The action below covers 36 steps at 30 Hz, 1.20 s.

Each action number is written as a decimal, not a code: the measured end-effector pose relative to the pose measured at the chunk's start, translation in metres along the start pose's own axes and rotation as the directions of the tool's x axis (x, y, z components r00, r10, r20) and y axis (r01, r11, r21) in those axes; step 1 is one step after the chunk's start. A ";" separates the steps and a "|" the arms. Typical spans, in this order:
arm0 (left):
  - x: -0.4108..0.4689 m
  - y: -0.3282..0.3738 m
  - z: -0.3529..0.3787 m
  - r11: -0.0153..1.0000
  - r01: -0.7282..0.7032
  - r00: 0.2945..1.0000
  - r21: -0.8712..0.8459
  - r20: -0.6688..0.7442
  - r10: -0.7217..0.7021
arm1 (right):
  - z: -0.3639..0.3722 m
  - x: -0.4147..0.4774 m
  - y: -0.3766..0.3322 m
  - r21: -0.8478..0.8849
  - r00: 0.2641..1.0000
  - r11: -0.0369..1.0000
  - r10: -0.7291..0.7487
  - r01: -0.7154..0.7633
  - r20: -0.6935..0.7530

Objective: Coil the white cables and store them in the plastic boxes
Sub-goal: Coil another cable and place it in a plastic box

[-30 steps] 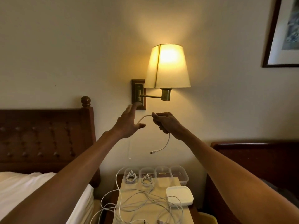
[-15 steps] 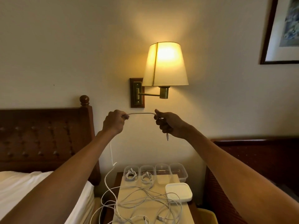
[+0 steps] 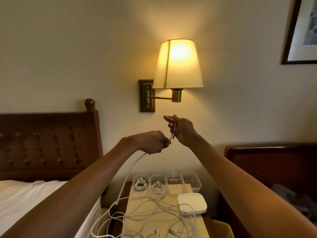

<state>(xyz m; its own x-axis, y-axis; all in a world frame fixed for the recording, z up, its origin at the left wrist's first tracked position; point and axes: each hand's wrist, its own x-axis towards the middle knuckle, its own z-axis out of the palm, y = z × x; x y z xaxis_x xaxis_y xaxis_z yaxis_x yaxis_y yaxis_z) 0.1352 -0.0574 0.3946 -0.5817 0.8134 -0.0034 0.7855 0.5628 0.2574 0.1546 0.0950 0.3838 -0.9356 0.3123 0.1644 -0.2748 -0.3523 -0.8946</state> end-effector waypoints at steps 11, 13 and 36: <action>-0.011 -0.016 -0.039 0.985 -0.172 0.962 -0.024 -0.219 0.162 | -0.007 0.017 0.019 -0.486 0.968 0.853 -0.079 0.189 0.236; -0.012 -0.020 -0.047 0.981 -0.191 0.948 -0.014 -0.264 0.181 | -0.010 0.015 0.022 -0.542 0.952 0.820 -0.015 0.186 0.304; 0.008 -0.087 -0.035 0.953 -0.152 0.828 -0.264 -0.560 -0.023 | 0.016 -0.012 0.002 -0.078 0.900 0.983 0.181 -0.163 0.398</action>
<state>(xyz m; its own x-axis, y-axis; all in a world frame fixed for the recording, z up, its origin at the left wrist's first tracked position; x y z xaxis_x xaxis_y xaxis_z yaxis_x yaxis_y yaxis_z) 0.0549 -0.1052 0.4056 -0.6182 0.5787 0.5320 0.7808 0.3737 0.5007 0.1620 0.0765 0.3866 -0.9794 -0.1335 0.1512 -0.1002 -0.3285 -0.9392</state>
